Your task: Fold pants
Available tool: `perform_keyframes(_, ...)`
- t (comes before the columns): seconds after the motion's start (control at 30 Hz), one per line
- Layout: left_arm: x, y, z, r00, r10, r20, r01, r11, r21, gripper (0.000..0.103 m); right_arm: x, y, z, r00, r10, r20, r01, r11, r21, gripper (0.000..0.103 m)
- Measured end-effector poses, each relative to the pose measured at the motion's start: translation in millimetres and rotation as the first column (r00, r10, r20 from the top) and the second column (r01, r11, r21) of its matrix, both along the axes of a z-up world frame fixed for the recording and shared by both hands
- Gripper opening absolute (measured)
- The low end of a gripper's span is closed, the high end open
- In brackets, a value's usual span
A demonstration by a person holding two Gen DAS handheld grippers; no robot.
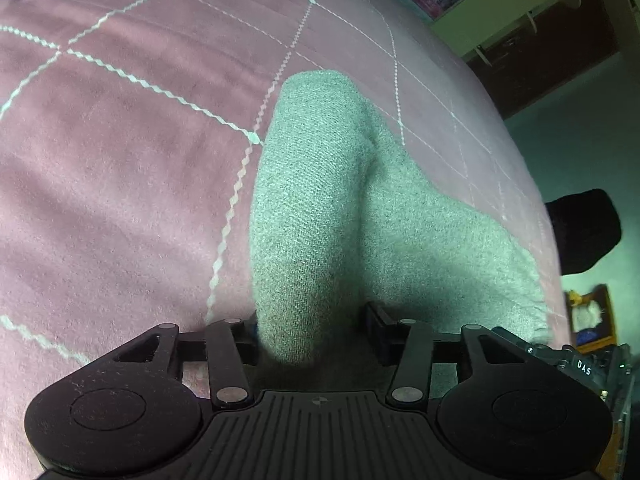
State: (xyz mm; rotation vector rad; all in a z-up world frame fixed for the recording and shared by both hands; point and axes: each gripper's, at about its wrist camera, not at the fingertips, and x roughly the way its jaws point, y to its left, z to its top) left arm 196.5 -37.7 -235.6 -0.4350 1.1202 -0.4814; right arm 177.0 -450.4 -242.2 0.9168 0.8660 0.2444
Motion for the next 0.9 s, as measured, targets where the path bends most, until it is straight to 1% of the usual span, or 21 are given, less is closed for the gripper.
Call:
perform_keyframes(0.03,-2.6,-4.0,4.7,1.000,-0.005,0.012,0.004,1.000,0.030,0.042,0.0,3.7,1.8,1.000,-0.012,-0.007,0.012,1.000,-0.025,0.052)
perform_keyframes(0.07,-4.0,-8.3,10.8,0.999,-0.015,0.028,0.013,0.998,0.062,0.037,-1.4,7.1,4.0,1.000,-0.021,-0.018,0.020,0.999,-0.047,0.050)
perform_keyframes(0.17,-10.8,-17.0,31.4,0.996,-0.027,0.087,0.016,0.993,0.118,0.028,-5.2,26.5,19.9,0.999,-0.032,-0.032,0.028,0.993,-0.118,0.048)
perform_keyframes(0.2,-14.0,-20.3,38.7,0.993,-0.039,0.115,0.023,0.990,0.138,0.027,-6.1,30.0,25.7,0.999,-0.036,-0.014,0.034,0.994,-0.108,0.047)
perform_keyframes(0.3,-22.0,-31.1,61.1,0.976,-0.090,0.197,0.051,0.979,0.196,0.026,-10.0,36.3,38.4,0.998,-0.057,0.035,0.058,0.998,-0.039,0.046)
perform_keyframes(0.37,-25.9,-34.7,76.2,0.965,-0.104,0.240,0.052,0.976,0.213,0.025,-9.6,41.2,47.1,0.997,-0.057,0.056,0.057,0.998,-0.012,0.046)
perform_keyframes(0.47,-27.2,-34.6,101.7,0.949,-0.096,0.299,0.029,0.975,0.221,0.025,-5.5,48.5,61.7,0.994,-0.053,0.096,0.050,0.998,0.035,0.046)
perform_keyframes(0.6,-17.4,-35.8,135.3,0.918,-0.096,0.385,0.003,0.972,0.234,0.025,6.0,61.0,91.9,0.984,-0.033,0.175,0.026,0.999,0.044,0.046)
perform_keyframes(0.67,-7.3,-34.7,150.4,0.903,-0.090,0.420,-0.010,0.973,0.230,0.025,15.5,63.9,106.5,0.977,-0.031,0.213,0.019,0.998,0.062,0.046)
perform_keyframes(0.77,11.6,-39.0,167.8,0.881,-0.093,0.465,-0.026,0.970,0.242,0.025,32.3,70.3,125.7,0.966,-0.017,0.259,0.007,0.999,0.041,0.046)
perform_keyframes(0.87,35.1,-46.7,177.7,0.864,-0.089,0.496,-0.045,0.966,0.253,0.025,51.2,72.5,136.0,0.958,-0.020,0.285,0.011,0.999,0.032,0.046)
perform_keyframes(0.9,43.9,-50.8,177.6,0.859,-0.089,0.504,-0.053,0.964,0.260,0.025,56.6,66.7,138.1,0.956,-0.022,0.292,0.014,0.999,0.031,0.046)
